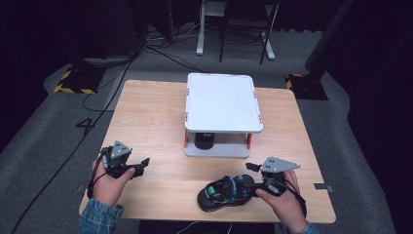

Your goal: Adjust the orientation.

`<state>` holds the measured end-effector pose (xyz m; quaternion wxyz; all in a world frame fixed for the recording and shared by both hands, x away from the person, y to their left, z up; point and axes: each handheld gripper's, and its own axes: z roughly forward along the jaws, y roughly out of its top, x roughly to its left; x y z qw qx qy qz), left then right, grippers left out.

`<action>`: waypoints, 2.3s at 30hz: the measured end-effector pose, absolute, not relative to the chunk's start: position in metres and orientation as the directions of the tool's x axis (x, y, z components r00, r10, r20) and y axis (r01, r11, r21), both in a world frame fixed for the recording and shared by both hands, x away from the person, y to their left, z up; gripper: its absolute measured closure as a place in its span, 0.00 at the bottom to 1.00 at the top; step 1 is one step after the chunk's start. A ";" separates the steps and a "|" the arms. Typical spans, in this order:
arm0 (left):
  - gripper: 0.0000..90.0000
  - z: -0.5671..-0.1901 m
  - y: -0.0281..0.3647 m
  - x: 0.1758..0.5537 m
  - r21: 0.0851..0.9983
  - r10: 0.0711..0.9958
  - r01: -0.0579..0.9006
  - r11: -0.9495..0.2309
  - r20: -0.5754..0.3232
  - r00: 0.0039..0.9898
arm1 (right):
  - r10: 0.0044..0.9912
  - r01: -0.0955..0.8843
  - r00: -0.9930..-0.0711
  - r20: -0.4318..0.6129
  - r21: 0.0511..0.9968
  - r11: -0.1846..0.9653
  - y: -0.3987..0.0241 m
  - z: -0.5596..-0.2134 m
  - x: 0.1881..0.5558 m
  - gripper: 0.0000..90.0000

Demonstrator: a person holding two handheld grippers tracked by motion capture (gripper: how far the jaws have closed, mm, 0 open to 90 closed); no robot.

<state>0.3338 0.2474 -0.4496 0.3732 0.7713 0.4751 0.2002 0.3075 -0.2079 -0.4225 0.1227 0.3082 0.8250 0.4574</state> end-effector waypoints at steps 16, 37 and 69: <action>0.28 -0.456 0.252 0.335 0.763 0.885 0.586 -0.273 -0.040 0.464 | 0.596 0.389 -0.803 0.018 0.773 0.501 -0.165 -0.445 0.282 0.37; 0.29 -0.460 0.254 0.336 0.763 0.887 0.586 -0.273 -0.037 0.461 | 0.609 0.361 -0.793 -0.003 0.803 0.474 -0.170 -0.435 0.286 0.77; 0.29 -0.470 0.267 0.325 0.746 0.908 0.619 -0.245 -0.047 0.415 | 0.646 0.272 -0.762 -0.054 0.878 0.394 -0.179 -0.426 0.369 0.51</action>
